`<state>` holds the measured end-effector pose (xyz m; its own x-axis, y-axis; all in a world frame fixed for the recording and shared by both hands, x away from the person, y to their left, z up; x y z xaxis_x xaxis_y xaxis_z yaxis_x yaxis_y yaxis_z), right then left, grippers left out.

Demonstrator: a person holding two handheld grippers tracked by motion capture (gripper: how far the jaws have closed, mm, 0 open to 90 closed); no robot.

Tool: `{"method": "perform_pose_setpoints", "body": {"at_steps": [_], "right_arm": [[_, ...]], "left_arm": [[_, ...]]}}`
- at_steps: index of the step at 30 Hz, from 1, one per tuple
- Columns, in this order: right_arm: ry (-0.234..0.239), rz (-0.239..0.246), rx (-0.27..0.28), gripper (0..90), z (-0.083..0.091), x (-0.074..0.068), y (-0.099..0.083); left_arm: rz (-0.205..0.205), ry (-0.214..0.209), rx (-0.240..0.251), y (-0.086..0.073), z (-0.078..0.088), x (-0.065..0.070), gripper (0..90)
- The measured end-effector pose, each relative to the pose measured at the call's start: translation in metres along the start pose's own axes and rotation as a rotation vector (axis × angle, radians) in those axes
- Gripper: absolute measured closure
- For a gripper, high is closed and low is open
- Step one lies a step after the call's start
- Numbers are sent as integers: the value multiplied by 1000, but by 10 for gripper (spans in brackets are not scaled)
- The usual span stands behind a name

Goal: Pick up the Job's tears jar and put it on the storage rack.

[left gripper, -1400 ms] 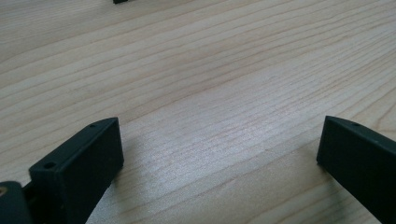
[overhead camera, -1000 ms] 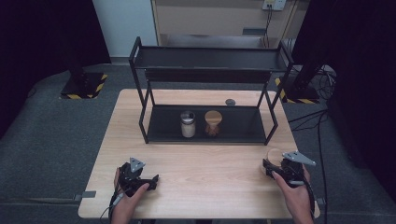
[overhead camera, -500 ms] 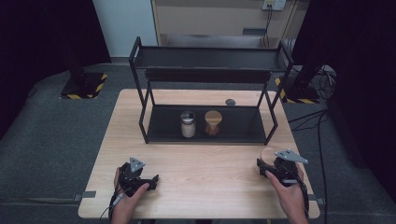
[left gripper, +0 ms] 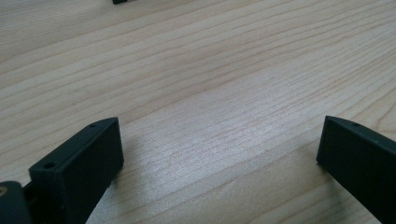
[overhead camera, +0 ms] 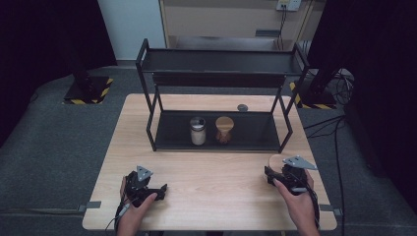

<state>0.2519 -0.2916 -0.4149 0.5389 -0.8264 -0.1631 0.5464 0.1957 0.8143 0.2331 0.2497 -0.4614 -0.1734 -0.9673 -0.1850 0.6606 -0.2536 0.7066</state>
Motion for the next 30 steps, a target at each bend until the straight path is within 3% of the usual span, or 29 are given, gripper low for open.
{"method": "perform_pose_setpoints", "body": {"at_steps": [30], "right_arm": [[40,32,-20,257,-19,-22,10]], "left_arm": [[0,0,0,0,0,0,0]]}}
Point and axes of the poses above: each handheld gripper's, and its own axes: z roughly backward along the jaws, y roughly out of its top, x roughly to its right, the point moved 2 cm from there along -z, roughly forward along the jaws, and after that the axes turned 15 degrees about y, right-handed, at the moved point
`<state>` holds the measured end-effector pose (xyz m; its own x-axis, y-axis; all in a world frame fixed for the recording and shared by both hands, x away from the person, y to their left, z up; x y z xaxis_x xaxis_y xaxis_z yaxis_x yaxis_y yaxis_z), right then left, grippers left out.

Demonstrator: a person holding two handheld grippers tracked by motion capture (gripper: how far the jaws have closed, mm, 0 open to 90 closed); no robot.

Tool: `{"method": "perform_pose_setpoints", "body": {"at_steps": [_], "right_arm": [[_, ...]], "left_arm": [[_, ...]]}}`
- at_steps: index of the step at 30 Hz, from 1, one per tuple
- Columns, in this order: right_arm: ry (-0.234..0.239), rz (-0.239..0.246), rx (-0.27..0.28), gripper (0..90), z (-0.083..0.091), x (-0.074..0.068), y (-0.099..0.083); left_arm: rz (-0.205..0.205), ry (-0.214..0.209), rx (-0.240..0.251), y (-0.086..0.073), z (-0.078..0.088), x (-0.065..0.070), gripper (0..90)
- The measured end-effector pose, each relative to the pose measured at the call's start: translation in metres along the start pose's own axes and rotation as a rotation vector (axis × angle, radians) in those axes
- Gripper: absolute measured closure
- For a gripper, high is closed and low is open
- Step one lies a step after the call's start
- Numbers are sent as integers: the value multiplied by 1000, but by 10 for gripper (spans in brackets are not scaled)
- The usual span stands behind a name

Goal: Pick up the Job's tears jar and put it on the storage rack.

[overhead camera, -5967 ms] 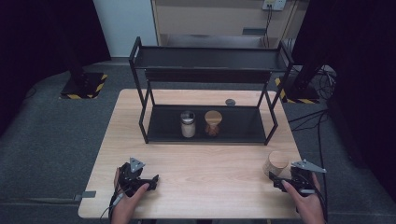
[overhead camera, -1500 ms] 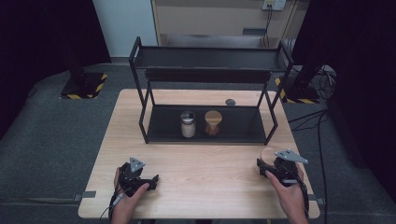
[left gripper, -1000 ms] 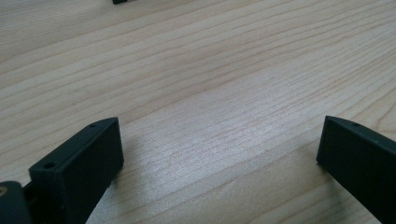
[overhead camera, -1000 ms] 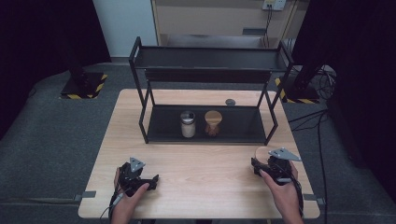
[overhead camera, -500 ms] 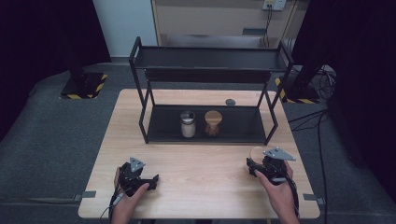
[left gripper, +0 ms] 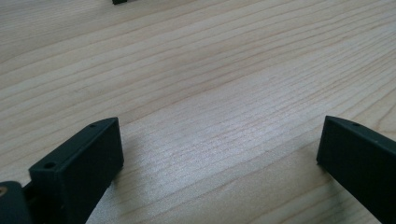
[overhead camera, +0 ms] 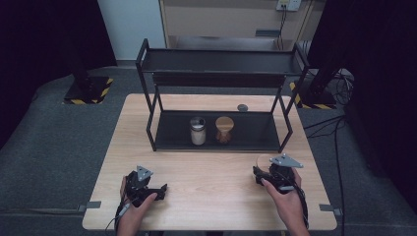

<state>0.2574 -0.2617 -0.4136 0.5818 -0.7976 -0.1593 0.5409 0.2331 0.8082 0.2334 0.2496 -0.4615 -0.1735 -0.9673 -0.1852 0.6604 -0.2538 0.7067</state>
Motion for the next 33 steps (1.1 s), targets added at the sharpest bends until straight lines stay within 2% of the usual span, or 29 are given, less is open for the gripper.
{"method": "perform_pose_setpoints", "body": {"at_steps": [10,26,33], "right_arm": [[9,5,-2,257,-8,-7,5],[19,41,-23,257,-26,-20,14],[15,47,-27,257,-35,-21,17]], "left_arm": [[0,0,0,0,0,0,0],[0,0,0,0,0,0,0],[0,0,0,0,0,0,0]]}}
Point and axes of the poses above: each handheld gripper's, and its own axes: z roughly backward along the jaws, y roughly out of its top, x roughly to its right, the point moved 2 cm from there along -z, roughly forward along the jaws, and after that the axes turned 15 degrees about y, right-handed, at the moved point
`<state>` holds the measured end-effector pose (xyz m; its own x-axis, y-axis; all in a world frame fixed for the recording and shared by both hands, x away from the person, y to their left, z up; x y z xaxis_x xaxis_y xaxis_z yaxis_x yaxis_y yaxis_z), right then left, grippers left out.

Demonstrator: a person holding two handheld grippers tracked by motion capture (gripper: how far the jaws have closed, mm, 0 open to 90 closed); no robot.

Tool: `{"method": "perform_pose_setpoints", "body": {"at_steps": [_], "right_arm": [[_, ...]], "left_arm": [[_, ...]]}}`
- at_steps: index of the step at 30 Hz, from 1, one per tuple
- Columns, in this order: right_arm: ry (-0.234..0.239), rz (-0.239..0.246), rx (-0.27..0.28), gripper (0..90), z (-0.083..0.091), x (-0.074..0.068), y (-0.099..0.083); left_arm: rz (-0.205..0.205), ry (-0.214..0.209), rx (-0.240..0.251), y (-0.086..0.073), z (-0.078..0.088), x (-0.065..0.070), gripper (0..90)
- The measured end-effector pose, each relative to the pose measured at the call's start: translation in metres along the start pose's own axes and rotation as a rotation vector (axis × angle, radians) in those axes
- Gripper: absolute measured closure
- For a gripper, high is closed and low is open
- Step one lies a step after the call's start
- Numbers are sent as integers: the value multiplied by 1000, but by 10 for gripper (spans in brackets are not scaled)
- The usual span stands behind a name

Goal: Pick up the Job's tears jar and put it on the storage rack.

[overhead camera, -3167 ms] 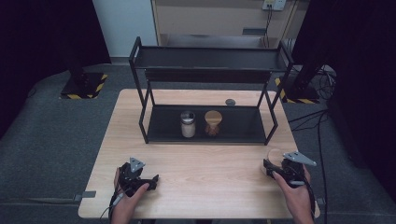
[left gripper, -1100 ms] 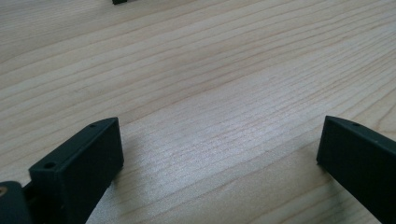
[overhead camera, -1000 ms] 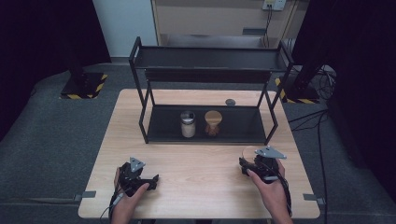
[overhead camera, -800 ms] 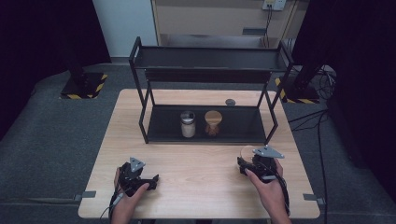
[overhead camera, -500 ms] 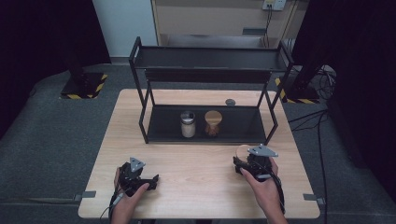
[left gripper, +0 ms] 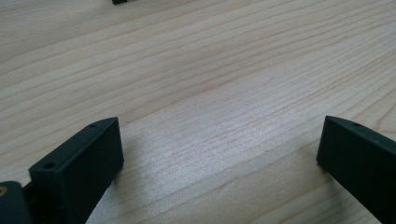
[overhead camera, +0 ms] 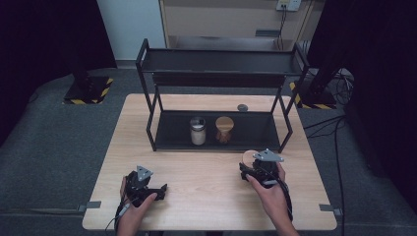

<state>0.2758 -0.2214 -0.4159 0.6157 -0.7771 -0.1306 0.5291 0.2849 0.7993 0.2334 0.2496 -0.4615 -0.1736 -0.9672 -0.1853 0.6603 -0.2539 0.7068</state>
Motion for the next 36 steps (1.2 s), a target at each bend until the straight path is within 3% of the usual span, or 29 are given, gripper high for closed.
{"method": "perform_pose_setpoints", "body": {"at_steps": [36], "right_arm": [[-31,-15,24,257,-19,11,28]], "left_arm": [[0,-1,1,0,0,0,0]]}}
Point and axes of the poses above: each handheld gripper's, and its own axes: z roughly backward along the jaws, y roughly out of its top, x roughly to its right, the point moved 2 cm from there along -z, roughly forward along the jaws, and after that the axes turned 15 degrees about y, right-handed, at the moved point
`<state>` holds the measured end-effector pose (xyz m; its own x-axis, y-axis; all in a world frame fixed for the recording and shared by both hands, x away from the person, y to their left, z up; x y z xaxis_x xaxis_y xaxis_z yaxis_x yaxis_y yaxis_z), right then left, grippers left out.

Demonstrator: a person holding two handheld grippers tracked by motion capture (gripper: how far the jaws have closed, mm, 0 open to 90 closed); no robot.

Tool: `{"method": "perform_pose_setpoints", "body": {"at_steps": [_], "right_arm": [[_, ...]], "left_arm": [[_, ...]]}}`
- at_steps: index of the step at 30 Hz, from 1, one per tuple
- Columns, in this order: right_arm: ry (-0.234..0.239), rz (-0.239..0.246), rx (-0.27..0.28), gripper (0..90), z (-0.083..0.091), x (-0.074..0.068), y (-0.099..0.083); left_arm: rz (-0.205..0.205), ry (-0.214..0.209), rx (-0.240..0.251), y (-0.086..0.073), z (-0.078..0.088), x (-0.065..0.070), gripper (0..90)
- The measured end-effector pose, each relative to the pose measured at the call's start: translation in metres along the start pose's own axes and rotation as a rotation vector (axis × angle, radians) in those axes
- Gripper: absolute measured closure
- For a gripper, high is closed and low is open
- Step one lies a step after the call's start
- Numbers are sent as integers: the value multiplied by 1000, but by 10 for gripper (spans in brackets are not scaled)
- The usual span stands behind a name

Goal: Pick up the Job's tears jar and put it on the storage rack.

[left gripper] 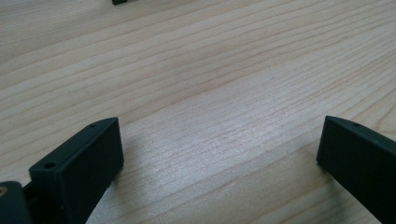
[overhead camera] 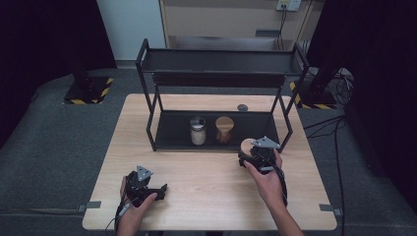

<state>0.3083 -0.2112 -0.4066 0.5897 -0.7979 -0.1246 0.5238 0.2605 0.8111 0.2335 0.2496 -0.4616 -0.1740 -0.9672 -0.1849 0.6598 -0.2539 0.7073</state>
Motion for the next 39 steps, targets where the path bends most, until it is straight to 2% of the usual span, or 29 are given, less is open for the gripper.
{"method": "perform_pose_setpoints", "body": {"at_steps": [39], "right_arm": [[-40,-9,26,258,-21,11,31]], "left_arm": [[0,0,0,0,0,0,0]]}}
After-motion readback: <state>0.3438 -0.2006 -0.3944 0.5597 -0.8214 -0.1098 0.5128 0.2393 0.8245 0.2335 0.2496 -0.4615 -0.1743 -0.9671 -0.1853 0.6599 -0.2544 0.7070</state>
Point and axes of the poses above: each handheld gripper's, and its own axes: z roughly backward along the jaws, y roughly out of its top, x roughly to its right, the point moved 2 cm from there along -z, roughly forward along the jaws, and after that the axes turned 15 degrees about y, right-handed, at the moved point
